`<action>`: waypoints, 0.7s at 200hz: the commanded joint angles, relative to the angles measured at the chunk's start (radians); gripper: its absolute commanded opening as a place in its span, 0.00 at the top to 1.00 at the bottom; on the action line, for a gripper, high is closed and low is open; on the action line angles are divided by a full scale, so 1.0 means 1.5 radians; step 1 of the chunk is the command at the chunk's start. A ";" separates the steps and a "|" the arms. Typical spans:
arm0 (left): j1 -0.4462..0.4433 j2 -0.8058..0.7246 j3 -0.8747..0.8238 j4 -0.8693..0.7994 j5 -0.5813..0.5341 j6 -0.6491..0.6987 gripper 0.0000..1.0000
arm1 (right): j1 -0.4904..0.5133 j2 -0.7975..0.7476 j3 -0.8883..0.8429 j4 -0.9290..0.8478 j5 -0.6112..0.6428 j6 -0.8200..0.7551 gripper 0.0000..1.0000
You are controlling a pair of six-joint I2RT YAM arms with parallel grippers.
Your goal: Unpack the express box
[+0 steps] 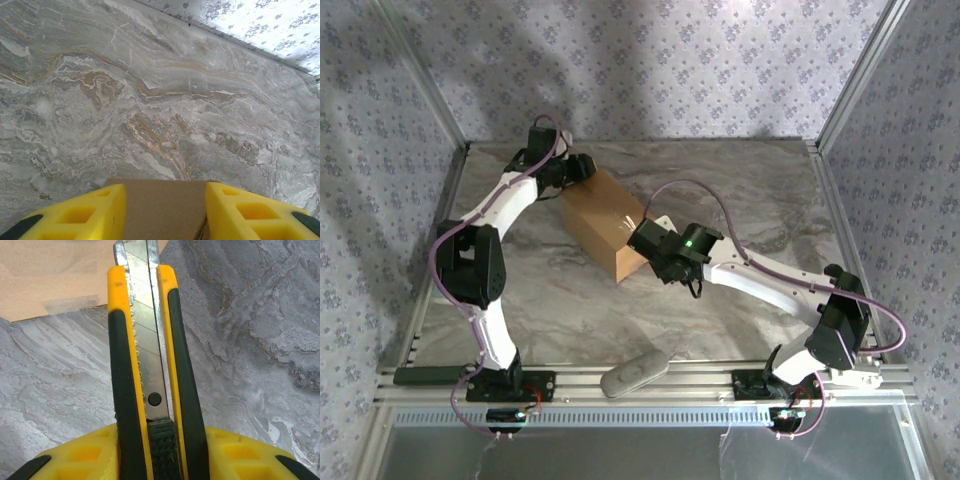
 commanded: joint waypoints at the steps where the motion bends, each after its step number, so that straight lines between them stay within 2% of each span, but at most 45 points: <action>1: -0.053 0.009 0.042 -0.085 0.071 -0.005 0.52 | 0.018 0.010 0.016 0.130 0.001 -0.011 1.00; 140: 0.010 0.035 0.123 -0.111 0.039 -0.048 0.44 | 0.010 0.005 0.022 0.093 0.018 0.039 1.00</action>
